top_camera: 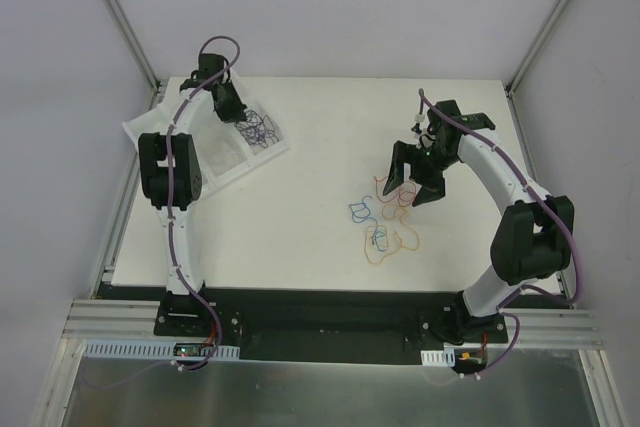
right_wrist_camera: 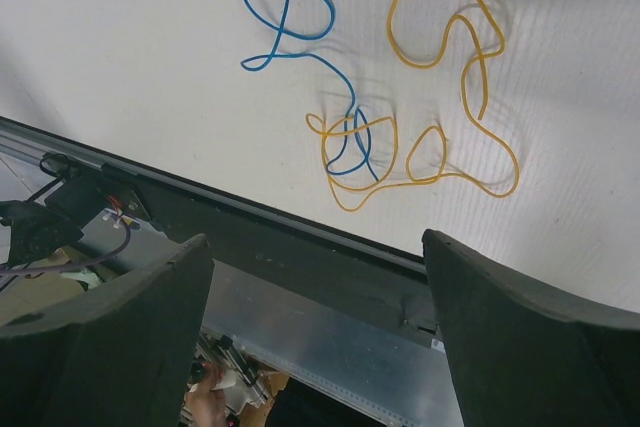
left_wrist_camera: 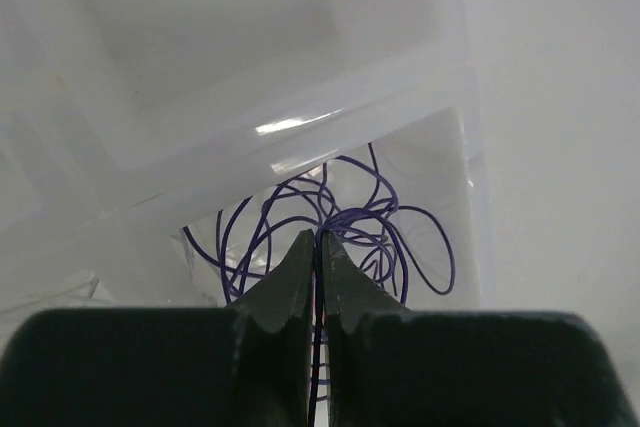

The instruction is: Untangle the cables

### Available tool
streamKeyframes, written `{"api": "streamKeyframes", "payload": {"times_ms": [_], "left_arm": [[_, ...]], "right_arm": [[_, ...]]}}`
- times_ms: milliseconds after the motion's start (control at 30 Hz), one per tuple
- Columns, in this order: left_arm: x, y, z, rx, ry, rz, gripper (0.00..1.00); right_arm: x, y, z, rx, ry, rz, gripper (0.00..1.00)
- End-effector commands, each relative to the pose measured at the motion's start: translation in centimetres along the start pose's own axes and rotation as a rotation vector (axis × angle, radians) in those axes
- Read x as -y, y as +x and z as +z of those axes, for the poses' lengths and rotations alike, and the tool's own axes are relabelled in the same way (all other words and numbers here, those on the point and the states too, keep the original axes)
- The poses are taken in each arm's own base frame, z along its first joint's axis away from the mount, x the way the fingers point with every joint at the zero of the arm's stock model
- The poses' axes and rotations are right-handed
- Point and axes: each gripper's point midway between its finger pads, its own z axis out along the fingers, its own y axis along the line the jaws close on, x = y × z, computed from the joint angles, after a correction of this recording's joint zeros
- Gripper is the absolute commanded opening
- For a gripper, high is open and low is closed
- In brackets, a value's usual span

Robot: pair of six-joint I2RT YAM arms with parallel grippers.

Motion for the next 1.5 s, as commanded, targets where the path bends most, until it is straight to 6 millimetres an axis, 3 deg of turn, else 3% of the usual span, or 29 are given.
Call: {"api": "streamKeyframes", "payload": {"times_ms": [0,67,167,267,400,533,667,733,800,867,1033,1133,1267,1467], "left_arm": [[-2.0,0.6,0.3,-0.019,-0.084,-0.007,0.06],[-1.9,0.4,0.8,-0.041,-0.076,0.015,0.15],[-0.3,-0.3,-0.5,-0.060,-0.041,0.039,0.27],[2.2,-2.3,-4.4,0.016,0.008,0.084,0.43],[5.0,-3.7,-9.4,0.081,0.089,0.112,0.54],[6.8,-3.5,-13.6,0.103,0.163,0.125,0.63],[7.8,-2.4,-17.8,0.112,0.221,0.146,0.64],[8.4,-0.7,-19.5,0.108,0.252,0.189,0.64],[9.0,2.2,-20.1,0.060,0.281,0.237,0.64],[9.3,6.4,-20.4,-0.032,0.336,0.248,0.59],[10.9,16.9,-21.9,-0.160,0.432,0.440,0.60],[10.8,22.1,-22.6,-0.246,0.468,0.498,0.62],[10.0,25.8,-23.7,-0.299,0.510,0.531,0.63],[8.9,25.9,-25.2,-0.244,0.530,0.609,0.65]], "right_arm": [[-0.3,0.6,-0.8,0.013,-0.013,0.016,0.88],[-0.3,0.7,-0.9,0.018,-0.018,0.018,0.88],[-0.5,0.7,-1.2,0.030,-0.024,0.016,0.88],[-0.6,1.0,-1.3,0.044,-0.033,0.018,0.88],[-0.5,1.9,-0.7,0.029,-0.050,0.033,0.88],[-0.6,1.9,-0.7,0.046,-0.060,0.023,0.88],[-0.3,1.0,-0.5,0.027,-0.023,0.028,0.87],[0.7,0.3,-0.2,0.046,0.038,0.061,0.87],[2.3,-0.2,0.4,0.059,0.113,0.094,0.88],[4.0,-0.4,1.1,0.039,0.170,0.124,0.88],[8.1,-1.1,4.8,-0.061,0.315,0.145,0.88],[9.2,-0.7,6.6,-0.140,0.358,0.159,0.86],[6.9,0.5,9.3,-0.187,0.298,0.135,0.84],[0.9,1.7,13.7,-0.216,0.229,0.106,0.84]]}}
